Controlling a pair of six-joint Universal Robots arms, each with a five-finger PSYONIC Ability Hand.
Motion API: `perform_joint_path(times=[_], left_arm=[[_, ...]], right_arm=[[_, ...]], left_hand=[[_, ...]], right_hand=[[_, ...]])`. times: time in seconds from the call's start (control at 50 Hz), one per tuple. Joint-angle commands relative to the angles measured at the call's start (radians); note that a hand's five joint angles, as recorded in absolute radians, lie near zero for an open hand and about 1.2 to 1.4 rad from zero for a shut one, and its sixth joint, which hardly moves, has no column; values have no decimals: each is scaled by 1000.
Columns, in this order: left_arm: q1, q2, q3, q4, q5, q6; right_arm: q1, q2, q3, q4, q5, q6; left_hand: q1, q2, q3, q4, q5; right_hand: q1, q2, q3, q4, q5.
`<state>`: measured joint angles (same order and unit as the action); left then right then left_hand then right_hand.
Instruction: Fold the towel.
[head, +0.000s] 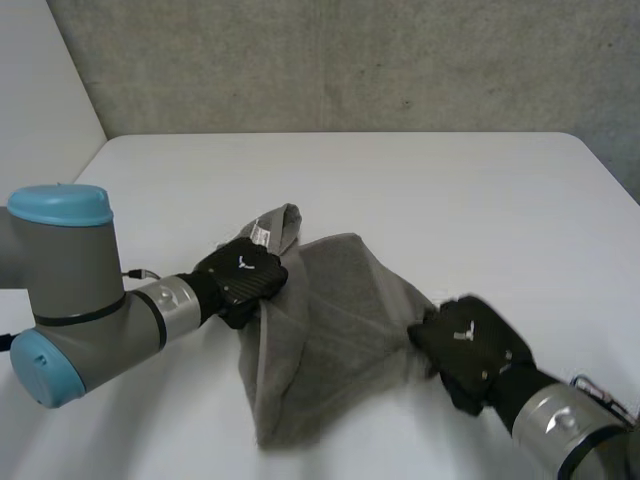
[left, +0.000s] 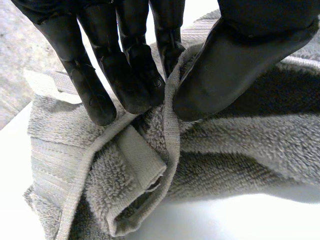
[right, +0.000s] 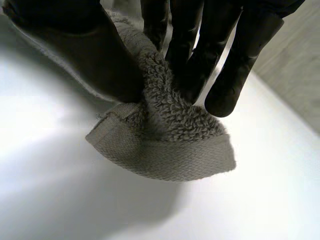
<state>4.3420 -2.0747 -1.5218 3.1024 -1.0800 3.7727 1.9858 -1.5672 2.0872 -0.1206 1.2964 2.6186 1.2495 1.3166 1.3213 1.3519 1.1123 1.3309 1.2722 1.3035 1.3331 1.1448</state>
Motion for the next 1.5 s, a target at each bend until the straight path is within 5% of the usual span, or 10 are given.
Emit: perform_joint_path(times=[0.02,0.2,0.42,0.52,0.68,0.8,0.94,1.24,1.44,1.5], left_arm=[[-1,-16,0,74,-1,-62],[13,-15,12,88,-26,-74],[30,65,288,101,-104,-128],[21,7,593,134,-211,-250],[27,-1,957,159,-327,-467],[48,37,907,145,-324,-488],[90,84,598,134,-225,-487],[81,131,-150,160,-57,-225],[77,72,-227,290,-69,-113],[79,39,-221,352,-83,-117]], right_arm=[[-38,-54,-157,121,-17,90],[-307,-7,-315,272,-46,37],[-245,157,-696,305,-137,122],[-190,379,-1219,156,-39,322],[-150,483,-1584,64,89,342],[-165,475,-1538,131,81,308],[-138,470,-1267,495,116,-30],[-116,306,-576,328,150,-98],[-139,306,-441,202,158,-118],[-168,303,-414,150,159,-120]], left_hand=[[147,80,75,44,109],[147,80,75,44,109],[147,80,75,44,109],[147,80,75,44,109],[147,80,75,44,109],[147,80,75,44,109],[147,80,75,44,109],[147,80,75,44,109],[147,80,75,44,109],[-133,-200,-205,-236,-171]], right_hand=[[65,124,93,63,77],[65,124,93,63,77],[65,124,93,63,77],[65,124,93,63,77],[65,124,93,63,77],[65,124,93,63,77],[65,124,93,63,77],[65,124,93,63,77],[65,124,93,63,77],[65,124,93,63,77]])
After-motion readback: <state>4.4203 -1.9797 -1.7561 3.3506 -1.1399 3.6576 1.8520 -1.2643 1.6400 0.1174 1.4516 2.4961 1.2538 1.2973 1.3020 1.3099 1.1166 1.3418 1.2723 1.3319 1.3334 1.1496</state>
